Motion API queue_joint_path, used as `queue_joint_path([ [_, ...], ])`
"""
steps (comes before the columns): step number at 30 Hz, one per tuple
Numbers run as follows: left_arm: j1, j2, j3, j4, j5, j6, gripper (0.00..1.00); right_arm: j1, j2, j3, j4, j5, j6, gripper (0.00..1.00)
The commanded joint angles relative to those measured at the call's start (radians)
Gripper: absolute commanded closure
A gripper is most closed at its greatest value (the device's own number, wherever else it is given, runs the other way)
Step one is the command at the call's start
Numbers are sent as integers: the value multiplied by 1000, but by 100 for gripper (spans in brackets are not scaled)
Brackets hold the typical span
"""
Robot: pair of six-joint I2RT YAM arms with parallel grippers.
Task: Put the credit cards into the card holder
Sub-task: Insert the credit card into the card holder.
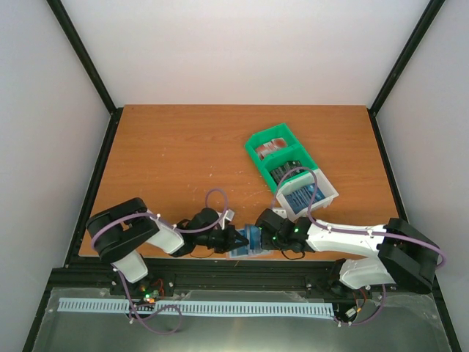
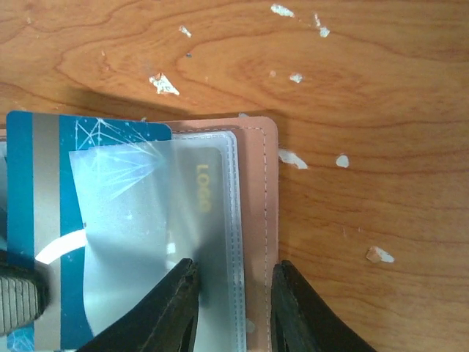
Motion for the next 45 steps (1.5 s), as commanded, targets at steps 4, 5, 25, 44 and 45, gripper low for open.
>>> queue_joint_path([
  [4, -101, -11, 18, -67, -151, -152, 99, 10, 21, -48, 11, -24, 48, 73],
  [5, -111, -2, 19, -60, -164, -165, 99, 10, 20, -50, 13, -27, 49, 73],
  [25, -154, -13, 249, -499, -213, -53, 70, 10, -47, -92, 61, -38, 97, 72],
  [44, -163, -171, 264, -799, -277, -7, 32, 9, -88, -107, 73, -45, 97, 69],
  [45, -163, -171, 268, -803, -276, -1, 30, 9, -87, -107, 77, -48, 95, 69],
])
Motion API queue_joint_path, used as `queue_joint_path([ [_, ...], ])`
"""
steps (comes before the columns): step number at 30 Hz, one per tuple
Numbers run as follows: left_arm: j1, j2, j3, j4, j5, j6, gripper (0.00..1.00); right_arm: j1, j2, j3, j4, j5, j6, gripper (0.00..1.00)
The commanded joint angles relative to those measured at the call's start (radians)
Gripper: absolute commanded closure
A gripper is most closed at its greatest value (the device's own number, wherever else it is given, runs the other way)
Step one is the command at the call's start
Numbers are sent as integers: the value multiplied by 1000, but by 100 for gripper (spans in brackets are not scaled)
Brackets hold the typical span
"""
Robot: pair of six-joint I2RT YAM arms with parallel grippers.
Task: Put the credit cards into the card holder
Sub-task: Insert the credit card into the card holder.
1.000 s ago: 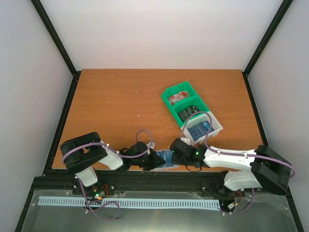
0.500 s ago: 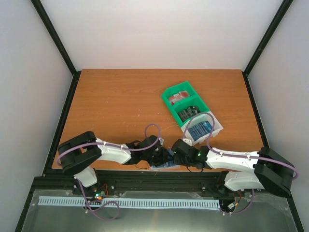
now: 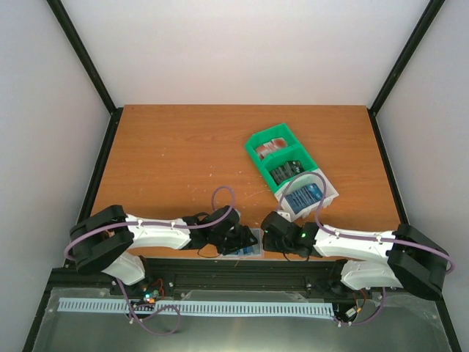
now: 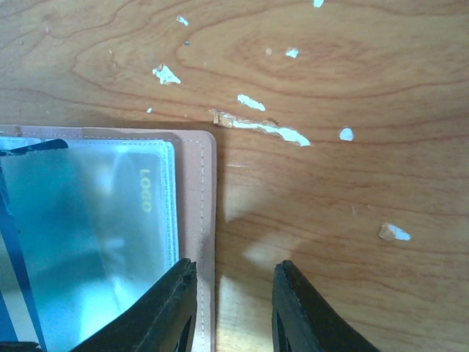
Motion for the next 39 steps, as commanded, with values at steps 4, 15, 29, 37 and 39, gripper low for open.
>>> queue_joint_path([
  [4, -11, -15, 3, -127, -23, 38, 28, 9, -5, -27, 6, -25, -1, 69],
  [15, 28, -71, -8, -186, 11, 31, 17, 9, 18, -24, 48, -53, -14, 69],
  [29, 157, -76, -81, 10, 265, 133, 50, 7, 31, -7, 83, -66, -40, 70],
  [37, 161, -39, -16, -127, 203, 208, 44, 4, 35, 3, 122, -75, -73, 70],
  [39, 160, -62, -14, -174, 176, 217, 40, 4, 40, 5, 126, -78, -74, 70],
])
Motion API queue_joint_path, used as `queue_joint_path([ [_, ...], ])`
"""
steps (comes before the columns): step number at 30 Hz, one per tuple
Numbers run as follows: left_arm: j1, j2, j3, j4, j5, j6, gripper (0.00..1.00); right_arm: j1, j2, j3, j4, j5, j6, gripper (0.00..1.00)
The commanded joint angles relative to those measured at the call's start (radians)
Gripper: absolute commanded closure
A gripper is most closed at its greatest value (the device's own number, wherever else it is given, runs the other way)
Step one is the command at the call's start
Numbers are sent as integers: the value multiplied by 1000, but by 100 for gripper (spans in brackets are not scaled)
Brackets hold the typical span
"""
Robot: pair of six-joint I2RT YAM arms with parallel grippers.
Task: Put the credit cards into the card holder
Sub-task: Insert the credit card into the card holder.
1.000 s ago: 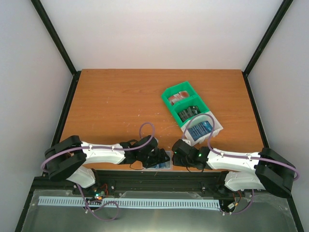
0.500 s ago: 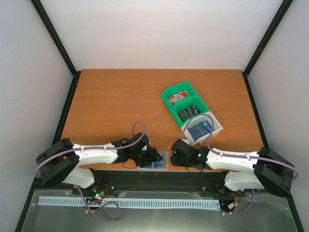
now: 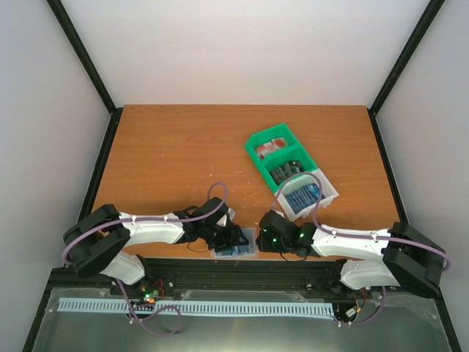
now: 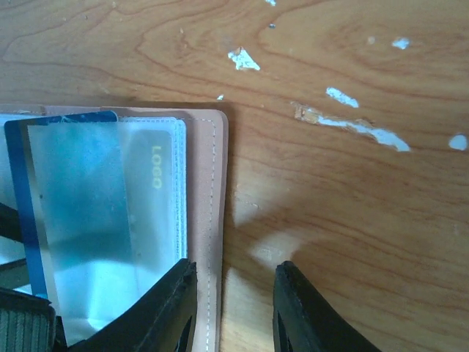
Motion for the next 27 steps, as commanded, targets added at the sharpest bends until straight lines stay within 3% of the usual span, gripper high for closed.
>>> queue_joint_path([
  [1, 7, -36, 33, -131, -62, 56, 38, 4, 15, 10, 30, 1, -19, 70],
  [10, 8, -56, 67, -234, -53, 92, 24, 3, 29, 18, 79, -42, -69, 70],
  [15, 8, -21, 142, -350, -89, 156, 21, 3, 41, 29, 81, -41, -76, 70],
  [23, 8, 6, 228, -520, -195, 216, 21, 1, 53, 28, 80, -34, -59, 70],
  [27, 8, -2, 218, -499, -203, 207, 30, 1, 48, 28, 81, -37, -55, 70],
])
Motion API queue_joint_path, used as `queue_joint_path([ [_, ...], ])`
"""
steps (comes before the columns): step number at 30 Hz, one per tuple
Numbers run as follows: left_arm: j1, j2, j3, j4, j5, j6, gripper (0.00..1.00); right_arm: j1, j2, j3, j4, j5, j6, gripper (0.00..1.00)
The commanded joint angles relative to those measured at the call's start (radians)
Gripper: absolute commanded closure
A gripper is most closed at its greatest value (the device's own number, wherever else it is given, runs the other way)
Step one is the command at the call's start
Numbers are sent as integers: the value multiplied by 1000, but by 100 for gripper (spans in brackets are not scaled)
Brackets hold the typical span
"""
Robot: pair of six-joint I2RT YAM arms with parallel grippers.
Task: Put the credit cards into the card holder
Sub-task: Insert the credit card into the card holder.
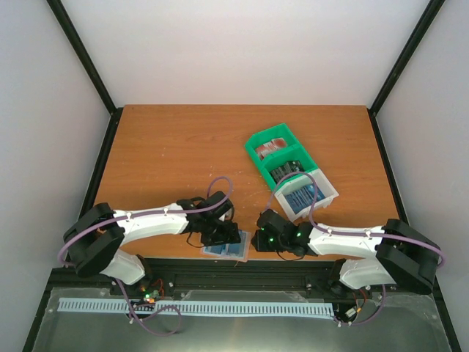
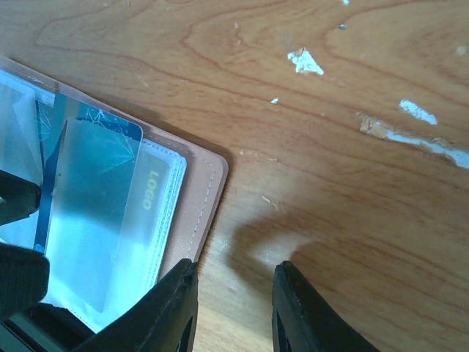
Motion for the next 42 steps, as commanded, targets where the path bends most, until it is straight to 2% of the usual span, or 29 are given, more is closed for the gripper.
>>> queue_joint_path([
  [1, 5, 1, 17, -48, -54, 22, 33, 1, 2, 16, 12, 10, 4, 70],
  [10, 6, 11, 6, -28, -136, 22, 51, 1, 49, 19, 66, -45, -1, 74],
  [15, 7, 48, 2, 5, -130, 29, 53, 1, 68, 22, 80, -65, 4, 74],
  [22, 9, 41, -18, 78, -44, 76, 59, 1, 105, 25, 101, -84, 16, 76],
  [32, 9, 14, -40, 150, 67, 149, 57, 1, 102, 40, 74, -55, 17, 78],
  [38, 9, -37, 20, -39, -149, 123, 47, 1, 39, 114, -114, 61, -11, 77],
  [42, 9, -109, 3, -31, -140, 108, 44, -3, 57, 199, -183, 106, -72, 73],
])
